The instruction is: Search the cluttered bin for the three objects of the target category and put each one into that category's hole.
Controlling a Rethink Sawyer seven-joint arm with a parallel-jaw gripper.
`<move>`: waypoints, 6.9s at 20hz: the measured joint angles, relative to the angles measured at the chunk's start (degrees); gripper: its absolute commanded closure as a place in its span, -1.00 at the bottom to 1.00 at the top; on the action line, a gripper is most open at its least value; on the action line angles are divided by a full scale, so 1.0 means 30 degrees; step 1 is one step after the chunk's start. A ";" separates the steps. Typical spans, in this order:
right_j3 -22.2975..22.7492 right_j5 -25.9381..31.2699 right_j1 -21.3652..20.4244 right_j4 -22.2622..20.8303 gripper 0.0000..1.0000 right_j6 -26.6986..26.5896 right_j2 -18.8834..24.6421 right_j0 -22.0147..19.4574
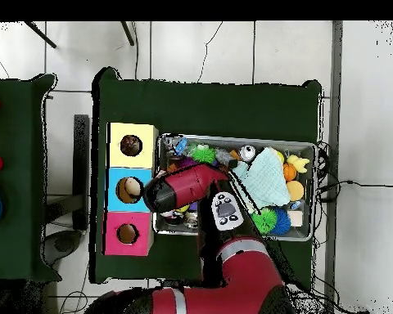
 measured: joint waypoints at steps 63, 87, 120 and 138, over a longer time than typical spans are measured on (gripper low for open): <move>0.2814 0.1872 -0.2605 -0.1731 1.00 -0.0004 0.2281 -0.1315; 0.4124 0.3114 -0.4391 -0.1198 1.00 -0.0004 0.3700 -0.1406; 0.4506 -0.5024 -0.1662 0.4419 1.00 0.4249 -0.5749 0.3943; 0.4133 -0.5625 -0.1299 0.4415 -1.00 0.4249 -0.5758 0.3083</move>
